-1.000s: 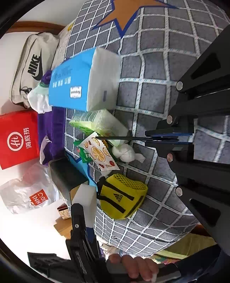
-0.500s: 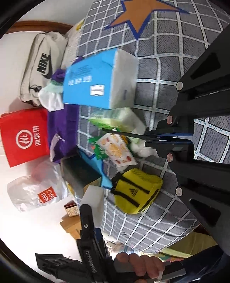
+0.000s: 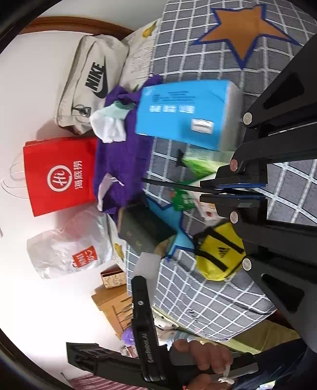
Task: Organize soft objects
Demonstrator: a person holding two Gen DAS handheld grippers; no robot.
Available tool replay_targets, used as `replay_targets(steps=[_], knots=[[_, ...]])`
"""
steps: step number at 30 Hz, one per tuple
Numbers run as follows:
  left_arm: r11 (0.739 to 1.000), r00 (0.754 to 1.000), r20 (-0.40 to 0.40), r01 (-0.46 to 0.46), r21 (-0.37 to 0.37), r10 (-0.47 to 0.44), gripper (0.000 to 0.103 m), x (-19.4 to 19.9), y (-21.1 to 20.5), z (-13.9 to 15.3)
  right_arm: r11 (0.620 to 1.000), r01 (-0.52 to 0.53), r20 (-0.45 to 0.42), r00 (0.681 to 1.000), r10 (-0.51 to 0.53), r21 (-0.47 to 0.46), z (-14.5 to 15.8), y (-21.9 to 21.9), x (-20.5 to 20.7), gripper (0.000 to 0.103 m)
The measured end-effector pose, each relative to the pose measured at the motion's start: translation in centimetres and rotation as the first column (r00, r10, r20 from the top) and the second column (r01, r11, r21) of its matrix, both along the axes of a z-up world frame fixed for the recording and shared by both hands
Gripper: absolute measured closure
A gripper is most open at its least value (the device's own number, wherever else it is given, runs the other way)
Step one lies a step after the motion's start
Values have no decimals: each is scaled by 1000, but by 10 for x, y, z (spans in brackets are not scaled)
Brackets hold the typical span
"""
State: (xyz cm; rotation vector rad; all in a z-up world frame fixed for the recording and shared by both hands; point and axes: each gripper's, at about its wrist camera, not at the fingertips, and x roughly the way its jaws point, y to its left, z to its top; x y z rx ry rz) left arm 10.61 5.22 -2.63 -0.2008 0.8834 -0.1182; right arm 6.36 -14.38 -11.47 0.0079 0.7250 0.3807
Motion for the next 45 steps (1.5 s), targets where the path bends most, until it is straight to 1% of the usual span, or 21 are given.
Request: replay_targets(steps=[1, 2, 4, 6, 8, 9, 11, 14, 17, 19, 21, 23, 25, 27, 30, 33, 36, 38, 39, 42, 45], knots=[[1000, 1000, 2, 3, 2, -3, 45, 4, -1, 2, 1000, 1, 6, 1000, -1, -3, 4, -1, 4, 99], [1000, 1000, -9, 13, -5, -13, 47, 10, -2, 3, 1000, 0, 13, 1000, 0, -6, 7, -2, 9, 99], [1000, 1000, -15, 21, -22, -21, 47, 21, -2, 5, 1000, 4, 25, 1000, -4, -10, 15, -5, 20, 99], [1000, 1000, -2, 13, -6, -13, 47, 28, -5, 6, 1000, 8, 41, 999, -8, -4, 23, -8, 32, 99], [1000, 1000, -24, 19, 25, -18, 47, 39, -8, 2, 1000, 5, 44, 999, -4, -7, 26, -9, 43, 99], [999, 999, -33, 25, 29, -24, 47, 42, -9, -1, 1000, 11, 44, 999, -10, -15, 27, -10, 49, 99], [999, 998, -44, 35, 26, -34, 47, 46, -10, -8, 1000, 8, 35, 999, -8, -2, 27, -13, 56, 99], [998, 995, -79, 68, 12, -67, 46, 49, -17, -21, 1000, 9, 33, 999, -8, -3, 23, -16, 60, 99], [988, 983, -99, 154, -10, -155, 44, 43, -37, -32, 1000, 29, 14, 999, -29, 3, 17, -21, 65, 99], [978, 973, -99, 206, -15, -206, 32, 37, -50, -36, 999, 35, 9, 999, -35, 3, 13, -24, 63, 99], [973, 968, -95, 233, -2, -232, 30, 32, -62, -39, 999, 49, 8, 999, -49, -2, 11, -28, 60, 99], [967, 962, -101, 255, -14, -255, 29, 29, -72, -41, 998, 62, 8, 998, -62, 3, 9, -33, 56, 99], [964, 958, -110, 264, -41, -267, 24, 27, -78, -45, 997, 75, 7, 997, -75, 7, 7, -37, 51, 99], [963, 957, -117, 261, -67, -267, 24, 27, -81, -49, 997, 83, 6, 997, -83, 5, 5, -42, 47, 99], [958, 949, -145, 269, -99, -281, 24, 28, -90, -60, 995, 95, -1, 995, -95, 2, 0, -48, 41, 99], [959, 941, -189, 267, -95, -281, 24, 32, -102, -75, 994, 105, -10, 994, -105, 4, -5, -54, 36, 99], [953, 931, -209, 282, -106, -299, 21, 34, -112, -86, 994, 111, -21, 994, -111, 6, -10, -58, 32, 99], [960, 933, -229, 261, -102, -278, 21, 37, -114, -93, 993, 114, -29, 993, -114, 9, -13, -60, 30, 99], [961, 936, -225, 252, -111, -272, 22, 37, -113, -93, 993, 113, -32, 993, -113, 11, -14, -60, 29, 99], [957, 940, -201, 252, -143, -277, 39, 34, -108, -89, 994, 109, -37, 993, -109, 16, -15, -59, 27, 99], [954, 943, -172, 261, -149, -284, 52, 32, -102, -77, 995, 100, -30, 995, -99, 11, -14, -57, 26, 99]])
